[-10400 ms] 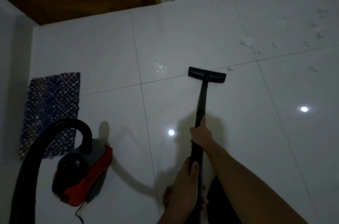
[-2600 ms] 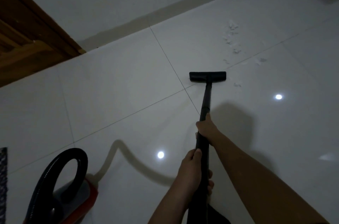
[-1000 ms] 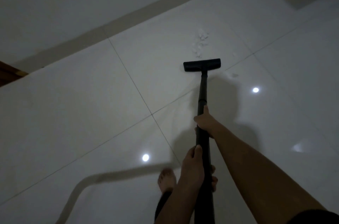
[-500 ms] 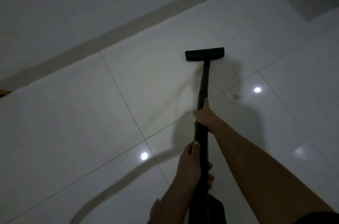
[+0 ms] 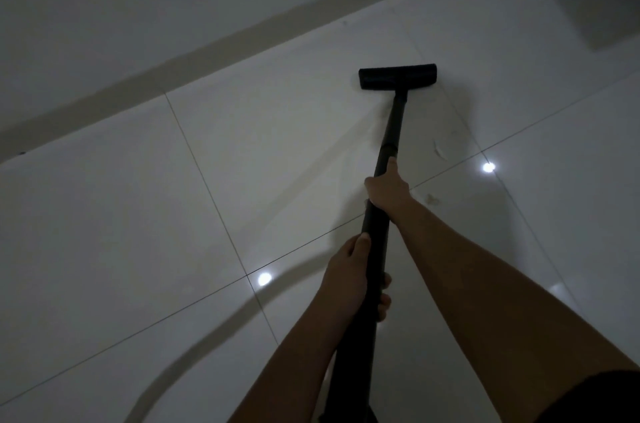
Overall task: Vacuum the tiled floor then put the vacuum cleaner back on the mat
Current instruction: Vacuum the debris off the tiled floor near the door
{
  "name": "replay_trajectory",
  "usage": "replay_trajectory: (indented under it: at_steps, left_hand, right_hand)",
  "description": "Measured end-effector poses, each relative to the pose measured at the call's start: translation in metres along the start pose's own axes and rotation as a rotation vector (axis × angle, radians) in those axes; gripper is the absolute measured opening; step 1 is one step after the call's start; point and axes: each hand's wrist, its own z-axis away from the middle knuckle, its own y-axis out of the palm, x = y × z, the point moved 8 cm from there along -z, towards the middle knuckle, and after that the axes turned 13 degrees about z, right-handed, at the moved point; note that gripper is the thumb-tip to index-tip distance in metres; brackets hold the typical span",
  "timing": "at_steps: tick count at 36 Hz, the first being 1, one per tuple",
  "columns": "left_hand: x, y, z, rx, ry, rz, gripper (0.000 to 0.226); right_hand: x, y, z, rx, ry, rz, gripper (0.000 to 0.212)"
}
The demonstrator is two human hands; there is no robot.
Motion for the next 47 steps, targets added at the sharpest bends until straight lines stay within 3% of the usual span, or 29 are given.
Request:
replay_trajectory:
  at_steps: [10, 22, 47]
  left_hand:
    - [0.006, 0.036, -0.009, 0.011, 0.003, -0.055, 0.032]
    - [0.043, 0.039, 0.012, 0.028, -0.026, -0.121, 0.033]
    - [0.14, -0.051, 0.099, 0.127, 0.061, -0.35, 0.035]
  right_hand:
    - [-0.024, -0.039, -0.005, -0.027, 0.029, -0.02, 0.08]
    - [-0.071, -0.034, 0.019, -0.018, 0.066, -0.019, 0.078]
    - [-0.161, 0.073, 0.136, 0.019, 0.177, -0.263, 0.081]
